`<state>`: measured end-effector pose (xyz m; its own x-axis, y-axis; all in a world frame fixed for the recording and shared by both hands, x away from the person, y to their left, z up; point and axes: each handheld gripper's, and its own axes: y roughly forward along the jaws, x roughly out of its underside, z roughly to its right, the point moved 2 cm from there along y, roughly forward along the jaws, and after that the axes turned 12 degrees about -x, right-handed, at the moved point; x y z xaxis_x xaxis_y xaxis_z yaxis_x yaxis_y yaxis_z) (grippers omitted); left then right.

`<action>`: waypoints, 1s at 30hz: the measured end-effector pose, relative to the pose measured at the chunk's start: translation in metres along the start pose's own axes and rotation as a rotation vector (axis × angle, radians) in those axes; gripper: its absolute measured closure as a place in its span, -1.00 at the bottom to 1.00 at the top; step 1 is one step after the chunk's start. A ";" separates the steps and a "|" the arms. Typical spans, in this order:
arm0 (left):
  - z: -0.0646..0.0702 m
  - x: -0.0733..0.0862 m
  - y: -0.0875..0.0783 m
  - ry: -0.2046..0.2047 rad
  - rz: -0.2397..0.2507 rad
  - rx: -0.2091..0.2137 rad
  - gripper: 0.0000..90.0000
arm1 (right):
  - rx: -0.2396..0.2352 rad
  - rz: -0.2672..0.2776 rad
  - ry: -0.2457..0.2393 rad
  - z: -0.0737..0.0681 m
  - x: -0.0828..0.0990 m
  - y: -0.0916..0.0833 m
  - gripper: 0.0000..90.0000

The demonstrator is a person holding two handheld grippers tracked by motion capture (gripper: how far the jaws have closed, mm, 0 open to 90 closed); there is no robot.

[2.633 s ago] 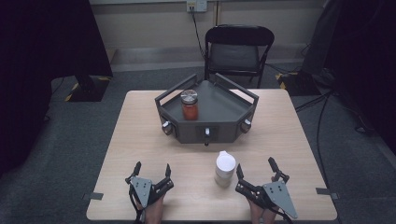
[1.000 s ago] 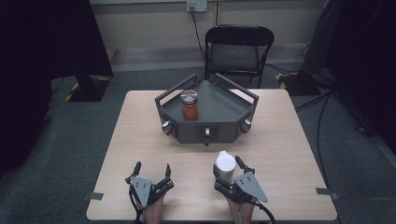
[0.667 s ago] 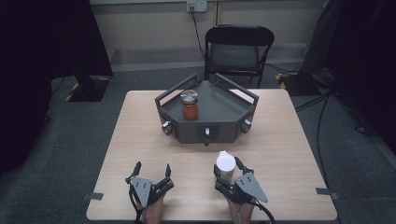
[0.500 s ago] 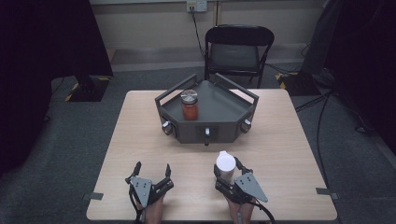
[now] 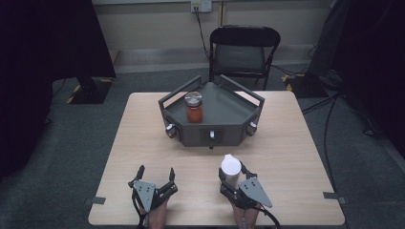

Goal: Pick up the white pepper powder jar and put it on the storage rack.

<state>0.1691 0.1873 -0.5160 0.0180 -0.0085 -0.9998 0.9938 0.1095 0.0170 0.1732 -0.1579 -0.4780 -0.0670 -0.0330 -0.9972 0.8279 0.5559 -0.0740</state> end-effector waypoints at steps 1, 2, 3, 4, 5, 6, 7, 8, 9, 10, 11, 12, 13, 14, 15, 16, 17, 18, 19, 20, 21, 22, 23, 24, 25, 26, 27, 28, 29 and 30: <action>0.000 0.000 0.000 0.000 0.000 0.000 -1.00 | 0.000 0.002 0.000 0.000 0.000 0.000 -0.33; 0.000 0.000 0.000 0.000 0.000 0.000 -1.00 | 0.000 0.003 -0.001 0.000 0.001 0.000 -0.33; 0.000 0.000 0.000 0.000 0.000 0.000 -1.00 | -0.001 -0.001 0.000 0.000 0.000 0.000 -0.33; 0.000 0.000 0.000 0.000 0.000 0.000 -1.00 | -0.002 -0.006 0.000 0.001 -0.002 0.000 -0.33; 0.000 0.000 0.000 0.000 0.000 0.000 -1.00 | -0.003 -0.006 0.000 0.001 -0.002 0.000 -0.33; 0.000 0.000 0.000 0.000 0.000 0.000 -1.00 | -0.003 -0.007 0.002 0.001 -0.002 0.000 -0.33; 0.000 0.000 0.000 0.000 0.000 0.000 -1.00 | -0.003 -0.008 0.004 0.001 -0.002 0.000 -0.33; 0.000 0.000 0.000 0.000 0.000 0.000 -1.00 | -0.003 -0.009 0.006 0.001 -0.003 0.000 -0.33; 0.000 0.000 0.000 0.000 0.000 0.000 -0.99 | -0.003 -0.009 0.009 0.002 -0.003 0.000 -0.33; 0.000 0.000 0.000 0.000 0.000 0.000 -0.99 | -0.003 -0.010 0.017 0.002 -0.004 0.000 -0.33; 0.000 0.000 0.000 0.000 0.000 0.000 -1.00 | -0.004 -0.010 0.026 0.003 -0.004 0.000 -0.33; 0.000 0.000 0.000 0.000 0.000 0.000 -1.00 | -0.006 -0.009 0.031 0.004 -0.004 -0.001 -0.33; 0.000 0.000 0.000 0.000 0.000 0.000 -1.00 | -0.007 -0.009 0.033 0.004 -0.005 -0.001 -0.33; 0.000 0.000 0.000 0.000 0.000 0.000 -1.00 | -0.007 -0.010 0.029 0.004 -0.005 -0.001 -0.33; 0.000 0.000 0.000 0.000 0.000 0.000 -0.99 | -0.006 -0.011 0.027 0.004 -0.005 -0.002 -0.33; 0.000 0.000 0.000 0.000 0.000 0.000 -1.00 | -0.007 -0.012 0.027 0.004 -0.006 -0.002 -0.33; 0.000 0.000 0.000 0.000 0.000 0.000 -1.00 | -0.009 -0.010 0.028 0.005 -0.006 -0.003 -0.33; 0.000 0.000 0.000 0.000 0.000 0.000 -0.99 | -0.011 -0.012 0.032 0.006 -0.007 -0.003 -0.33; 0.000 0.000 0.000 0.000 0.000 0.000 -0.99 | -0.011 -0.017 0.034 0.007 -0.009 -0.003 -0.33; 0.000 0.000 0.000 0.000 0.000 0.000 -0.99 | -0.011 -0.023 0.038 0.007 -0.011 -0.003 -0.33; 0.000 0.000 0.000 0.000 0.000 0.000 -0.99 | -0.012 -0.026 0.041 0.008 -0.012 -0.003 -0.33; 0.000 0.000 0.000 0.000 0.000 0.000 -0.99 | -0.015 -0.025 0.044 0.010 -0.013 -0.003 -0.33; 0.000 0.000 0.000 0.000 0.000 0.000 -0.99 | -0.018 -0.025 0.047 0.011 -0.013 -0.003 -0.33; 0.000 0.000 0.000 0.000 0.000 0.000 -0.99 | -0.020 -0.026 0.049 0.012 -0.014 -0.003 -0.33; 0.000 0.000 0.000 0.000 0.000 0.000 -0.99 | -0.022 -0.027 0.050 0.013 -0.015 -0.003 -0.33; 0.000 0.000 0.000 0.000 0.000 0.000 -0.99 | -0.024 -0.029 0.048 0.013 -0.017 -0.002 -0.33; 0.000 0.000 0.000 0.000 0.000 0.000 -0.99 | -0.026 -0.031 0.046 0.014 -0.018 -0.002 -0.33; 0.000 0.000 0.000 0.000 0.000 0.000 -0.99 | -0.030 -0.032 0.044 0.015 -0.020 -0.002 -0.33; 0.000 0.000 0.000 0.000 0.000 0.000 -0.99 | -0.035 -0.033 0.043 0.016 -0.021 -0.002 -0.33; 0.000 0.000 0.000 0.000 0.000 0.000 -0.99 | -0.042 -0.039 0.041 0.017 -0.024 -0.002 -0.33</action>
<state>0.1692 0.1873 -0.5160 0.0178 -0.0084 -0.9998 0.9938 0.1096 0.0167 0.1830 -0.1725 -0.4542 -0.1222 -0.0217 -0.9923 0.8003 0.5891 -0.1115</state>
